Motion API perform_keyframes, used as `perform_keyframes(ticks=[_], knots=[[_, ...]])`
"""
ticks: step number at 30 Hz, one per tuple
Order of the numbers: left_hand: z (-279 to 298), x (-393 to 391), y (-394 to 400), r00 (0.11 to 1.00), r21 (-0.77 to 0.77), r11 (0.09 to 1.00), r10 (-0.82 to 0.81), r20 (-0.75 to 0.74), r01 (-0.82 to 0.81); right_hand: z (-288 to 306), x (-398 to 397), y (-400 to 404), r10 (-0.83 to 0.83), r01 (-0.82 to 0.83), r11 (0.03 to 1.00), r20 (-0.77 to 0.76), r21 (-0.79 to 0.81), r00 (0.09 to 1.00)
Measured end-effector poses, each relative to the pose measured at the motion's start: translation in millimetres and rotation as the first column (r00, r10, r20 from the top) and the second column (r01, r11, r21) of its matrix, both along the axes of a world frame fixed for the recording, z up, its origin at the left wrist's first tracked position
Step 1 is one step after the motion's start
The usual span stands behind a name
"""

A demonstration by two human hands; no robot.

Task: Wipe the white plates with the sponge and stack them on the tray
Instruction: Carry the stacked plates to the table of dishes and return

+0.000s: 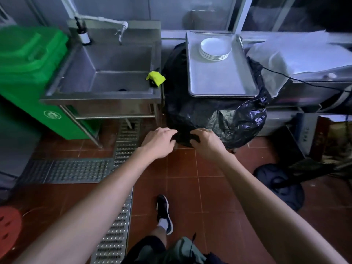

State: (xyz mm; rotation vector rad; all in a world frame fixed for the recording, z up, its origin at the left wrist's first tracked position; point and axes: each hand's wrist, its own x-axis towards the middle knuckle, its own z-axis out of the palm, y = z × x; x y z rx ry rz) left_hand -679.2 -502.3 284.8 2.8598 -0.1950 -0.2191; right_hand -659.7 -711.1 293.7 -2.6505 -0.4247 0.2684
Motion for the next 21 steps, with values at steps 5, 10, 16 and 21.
perform_keyframes(ticks=[5,10,16,21], knots=[[-5,95,14,0.999,-0.042,0.998,-0.049,0.010,0.050,2,83,8,-0.041,0.041,0.998,0.002,-0.056,0.999],[-2,180,17,0.996,-0.063,0.994,-0.093,0.013,0.094,6,149,6,-0.110,0.110,0.993,-0.007,-0.040,0.994],[-5,259,-2,0.994,-0.068,0.992,-0.111,-0.002,0.110,1,223,-10,-0.162,0.161,0.986,-0.037,-0.032,0.986],[-11,329,-30,0.996,-0.054,0.994,-0.093,-0.017,0.091,-11,299,-42,-0.143,0.143,0.990,-0.042,-0.006,0.989]])
